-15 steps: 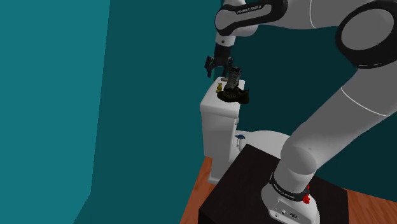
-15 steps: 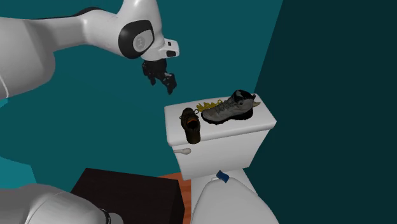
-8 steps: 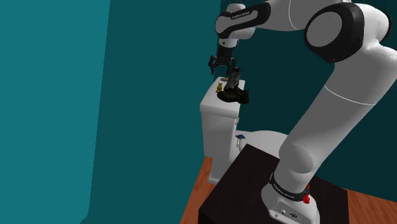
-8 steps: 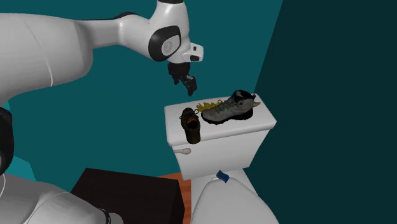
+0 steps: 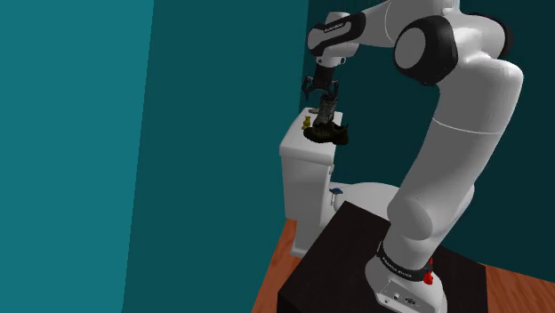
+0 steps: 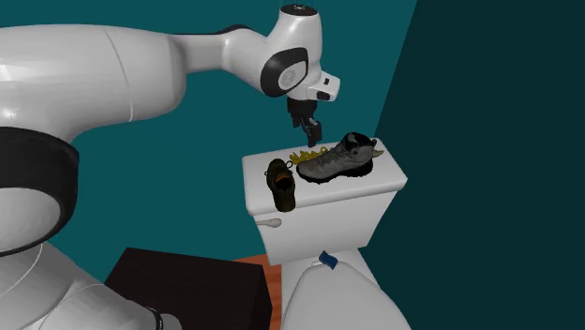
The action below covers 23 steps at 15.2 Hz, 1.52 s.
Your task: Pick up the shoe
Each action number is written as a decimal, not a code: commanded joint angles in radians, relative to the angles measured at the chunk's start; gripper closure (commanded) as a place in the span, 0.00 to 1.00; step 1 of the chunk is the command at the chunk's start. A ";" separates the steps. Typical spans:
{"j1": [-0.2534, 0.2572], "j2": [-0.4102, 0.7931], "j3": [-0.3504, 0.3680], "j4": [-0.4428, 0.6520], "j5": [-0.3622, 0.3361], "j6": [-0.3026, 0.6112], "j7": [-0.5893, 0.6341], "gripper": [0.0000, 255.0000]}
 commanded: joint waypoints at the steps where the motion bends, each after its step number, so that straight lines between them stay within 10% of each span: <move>1: -0.023 0.059 -0.020 0.058 0.019 0.002 0.022 0.00; 16: -0.082 0.179 -0.063 0.078 0.072 0.100 0.068 0.00; 17: -0.081 0.179 -0.062 0.076 0.072 0.102 0.069 1.00; 23: -0.081 0.178 -0.062 0.075 0.071 0.102 0.069 1.00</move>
